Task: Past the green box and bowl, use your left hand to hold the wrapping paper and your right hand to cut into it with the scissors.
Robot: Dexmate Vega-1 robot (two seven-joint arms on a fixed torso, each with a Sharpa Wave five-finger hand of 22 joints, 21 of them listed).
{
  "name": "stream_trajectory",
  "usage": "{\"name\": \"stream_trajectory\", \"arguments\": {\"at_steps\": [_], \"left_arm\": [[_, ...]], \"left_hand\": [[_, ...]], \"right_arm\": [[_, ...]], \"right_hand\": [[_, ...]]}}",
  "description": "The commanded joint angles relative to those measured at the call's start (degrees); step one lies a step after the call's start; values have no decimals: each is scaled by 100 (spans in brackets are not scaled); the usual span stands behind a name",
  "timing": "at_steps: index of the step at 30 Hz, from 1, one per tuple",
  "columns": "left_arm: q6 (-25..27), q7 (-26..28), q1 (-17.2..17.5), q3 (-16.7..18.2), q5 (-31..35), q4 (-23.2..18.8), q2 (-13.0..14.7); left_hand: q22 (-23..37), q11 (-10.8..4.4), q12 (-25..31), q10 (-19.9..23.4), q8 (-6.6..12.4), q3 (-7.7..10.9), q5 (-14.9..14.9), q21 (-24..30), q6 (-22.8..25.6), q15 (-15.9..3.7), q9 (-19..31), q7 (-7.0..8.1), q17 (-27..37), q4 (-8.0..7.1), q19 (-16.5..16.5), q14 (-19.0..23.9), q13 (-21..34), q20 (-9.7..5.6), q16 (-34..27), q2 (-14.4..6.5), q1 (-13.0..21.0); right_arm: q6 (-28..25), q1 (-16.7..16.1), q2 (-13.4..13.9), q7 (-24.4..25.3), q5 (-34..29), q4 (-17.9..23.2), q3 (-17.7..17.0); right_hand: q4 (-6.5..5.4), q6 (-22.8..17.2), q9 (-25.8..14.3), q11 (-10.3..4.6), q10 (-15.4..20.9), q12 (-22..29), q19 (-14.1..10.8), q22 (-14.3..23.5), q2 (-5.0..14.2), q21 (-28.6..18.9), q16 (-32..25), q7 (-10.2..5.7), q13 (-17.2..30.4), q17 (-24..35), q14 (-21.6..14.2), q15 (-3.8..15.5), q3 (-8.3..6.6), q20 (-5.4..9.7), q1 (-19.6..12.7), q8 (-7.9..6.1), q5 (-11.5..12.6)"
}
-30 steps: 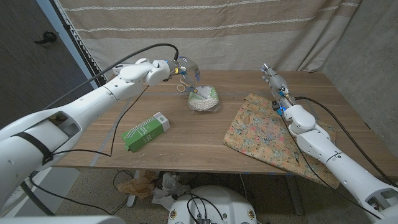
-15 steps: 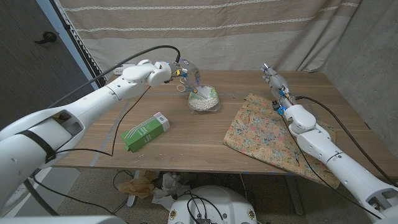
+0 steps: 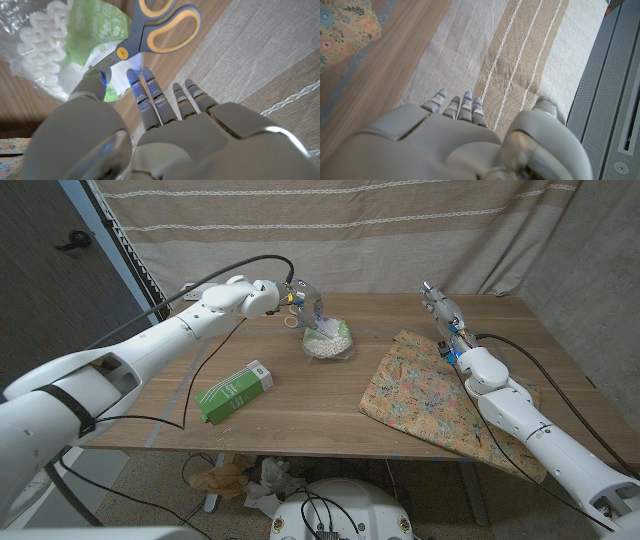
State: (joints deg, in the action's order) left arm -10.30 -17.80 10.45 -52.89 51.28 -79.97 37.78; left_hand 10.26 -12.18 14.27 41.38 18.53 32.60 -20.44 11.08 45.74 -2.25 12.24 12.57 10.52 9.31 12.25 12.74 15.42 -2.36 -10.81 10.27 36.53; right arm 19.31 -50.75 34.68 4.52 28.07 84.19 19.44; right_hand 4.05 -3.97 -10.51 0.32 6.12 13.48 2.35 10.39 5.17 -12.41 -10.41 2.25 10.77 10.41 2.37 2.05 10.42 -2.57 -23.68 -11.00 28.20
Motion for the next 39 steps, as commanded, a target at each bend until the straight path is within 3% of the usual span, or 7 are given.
{"name": "stream_trajectory", "arguments": {"at_steps": [1,2,16,21,39], "left_arm": [[-95,-51,-145,-92,-183,286,-134],[-97,-64,-165,-107,-184,310,-148],[-160,58,-318,-299,-134,602,-267],[-275,37,-398,-331,-301,841,-352],[-183,177,-567,-646,-48,1094,-466]], "left_hand": [[17,-3,-66,-68,-49,-41,-47,20,20,-972,-6,-5,18,-10,-48,-72,-25,-54,16,9,-45],[17,-4,-124,-161,-118,-64,-62,23,-87,-972,-20,-10,15,-6,-59,-84,-56,-50,8,-2,-57],[18,-1,-112,-87,-143,-89,-76,17,-83,-966,-31,-5,14,-9,-93,-79,-82,-36,-6,-11,-76],[18,-1,-109,-62,-136,-98,-82,17,-42,-965,-35,-11,15,-13,-100,-58,-91,-36,-18,-16,-85],[19,-3,-107,-32,-149,-112,-90,21,-30,-965,-41,-4,16,-18,-102,-28,-106,-34,-32,-23,-102]], "right_arm": [[-36,19,-2,12,-10,-17,13],[-41,19,-4,13,-3,-19,11],[-57,45,-28,18,23,-80,13],[-39,60,-32,15,11,-105,17],[-89,-15,0,111,8,-35,-19]], "right_hand": [[56,7,-16,19,-14,-12,10,20,22,28,-2,-13,31,-2,79,-21,15,28,-78,-24,40],[58,5,-16,14,-14,-12,10,20,22,28,-2,-10,31,-2,79,-21,15,27,-81,-25,41],[85,20,-16,50,-13,-13,-34,19,26,23,-4,-4,31,-1,90,-63,9,-50,-130,-23,53],[86,18,-17,48,-14,-13,-8,20,30,35,-4,-7,32,-1,97,-65,9,-35,-134,-24,54],[91,14,-17,53,-9,-12,0,21,32,44,-8,-5,32,1,103,-63,14,-24,-144,-27,57]]}}
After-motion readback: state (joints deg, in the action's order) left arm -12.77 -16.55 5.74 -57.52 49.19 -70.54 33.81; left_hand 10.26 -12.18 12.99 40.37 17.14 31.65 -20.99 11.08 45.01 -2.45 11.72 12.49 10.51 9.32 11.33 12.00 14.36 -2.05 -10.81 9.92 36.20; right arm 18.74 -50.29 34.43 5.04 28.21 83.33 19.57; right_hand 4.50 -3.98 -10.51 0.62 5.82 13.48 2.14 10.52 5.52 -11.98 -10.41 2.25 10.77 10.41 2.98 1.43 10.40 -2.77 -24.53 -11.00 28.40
